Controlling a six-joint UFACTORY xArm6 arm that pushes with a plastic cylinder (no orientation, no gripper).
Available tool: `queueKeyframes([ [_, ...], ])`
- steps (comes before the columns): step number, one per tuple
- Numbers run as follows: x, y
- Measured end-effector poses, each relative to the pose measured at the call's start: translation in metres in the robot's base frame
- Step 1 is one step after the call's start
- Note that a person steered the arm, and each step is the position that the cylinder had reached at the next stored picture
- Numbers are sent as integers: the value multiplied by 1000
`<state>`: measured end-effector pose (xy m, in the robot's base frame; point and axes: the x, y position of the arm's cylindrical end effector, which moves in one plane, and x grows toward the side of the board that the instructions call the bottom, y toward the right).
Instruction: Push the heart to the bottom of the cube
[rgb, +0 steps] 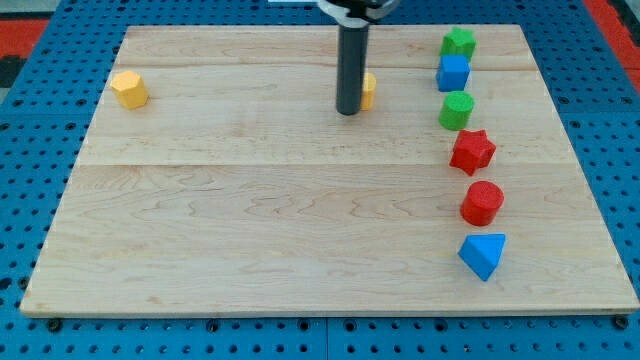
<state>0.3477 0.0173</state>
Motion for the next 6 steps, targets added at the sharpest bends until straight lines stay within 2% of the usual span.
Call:
queueKeyframes([
  [1, -25, -15],
  [5, -14, 109],
  [6, -14, 121],
])
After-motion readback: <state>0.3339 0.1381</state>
